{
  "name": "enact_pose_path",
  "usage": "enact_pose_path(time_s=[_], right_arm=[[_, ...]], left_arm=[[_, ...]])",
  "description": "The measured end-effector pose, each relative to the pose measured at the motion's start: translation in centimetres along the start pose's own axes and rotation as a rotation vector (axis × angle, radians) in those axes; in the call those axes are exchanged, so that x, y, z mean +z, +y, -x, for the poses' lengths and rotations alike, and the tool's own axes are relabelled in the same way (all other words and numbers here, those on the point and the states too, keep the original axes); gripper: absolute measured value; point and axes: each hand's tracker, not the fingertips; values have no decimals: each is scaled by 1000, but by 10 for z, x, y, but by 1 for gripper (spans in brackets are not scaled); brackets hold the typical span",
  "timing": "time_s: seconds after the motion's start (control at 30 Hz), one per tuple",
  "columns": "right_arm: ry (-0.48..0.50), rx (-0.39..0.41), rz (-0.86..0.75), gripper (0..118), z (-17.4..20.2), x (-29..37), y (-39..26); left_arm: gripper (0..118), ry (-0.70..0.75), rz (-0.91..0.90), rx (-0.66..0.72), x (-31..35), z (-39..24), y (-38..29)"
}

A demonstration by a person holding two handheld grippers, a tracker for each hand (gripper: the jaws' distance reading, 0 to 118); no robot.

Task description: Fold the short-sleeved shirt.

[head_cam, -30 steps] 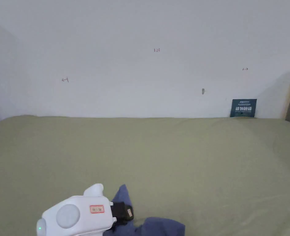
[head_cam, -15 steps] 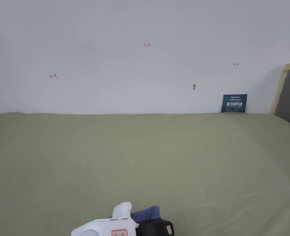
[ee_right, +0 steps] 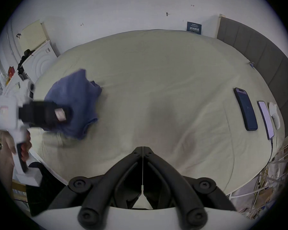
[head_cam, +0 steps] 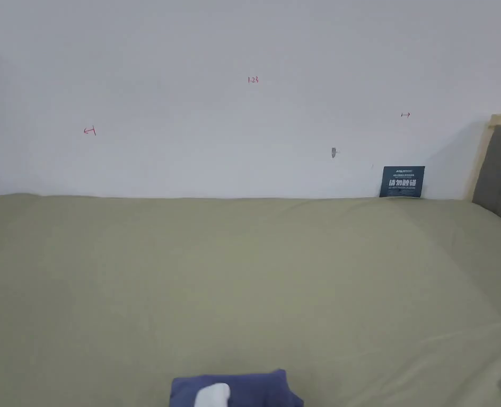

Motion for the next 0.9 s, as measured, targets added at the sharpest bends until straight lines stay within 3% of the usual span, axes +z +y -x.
enact_pose_path(time_s=[0.07, 0.2, 0.33, 0.47, 0.67, 0.77, 0.83, 0.9], right_arm=[[-1, -3, 2, 0, -1, -1, 0], [-2, -1, -4, 0, -1, 0, 1], [44, -31, -23, 0, 9, 2, 13], [197, 22, -59, 0, 49, 10, 45], [405, 55, 14, 0, 116, -22, 95], [310, 118, 127, 0, 133, -60, 105], [311, 125, 234, 0, 132, -87, 103], [274, 136, 312, 0, 125, -106, 92]], left_arm=[[12, 12, 9, -18, -15, 0, -10], [8, -47, -35, 143, -6, 10, -4], [8, -56, -38, 8, 36, -10, 7], [8, -155, -139, -25, 112, -4, 28], [8, -83, -337, 95, 188, 67, 34], [8, 5, -329, 211, 193, 113, 23], [8, 15, -302, 248, 186, 135, 15], [8, -49, -245, 270, 175, 153, 10]])
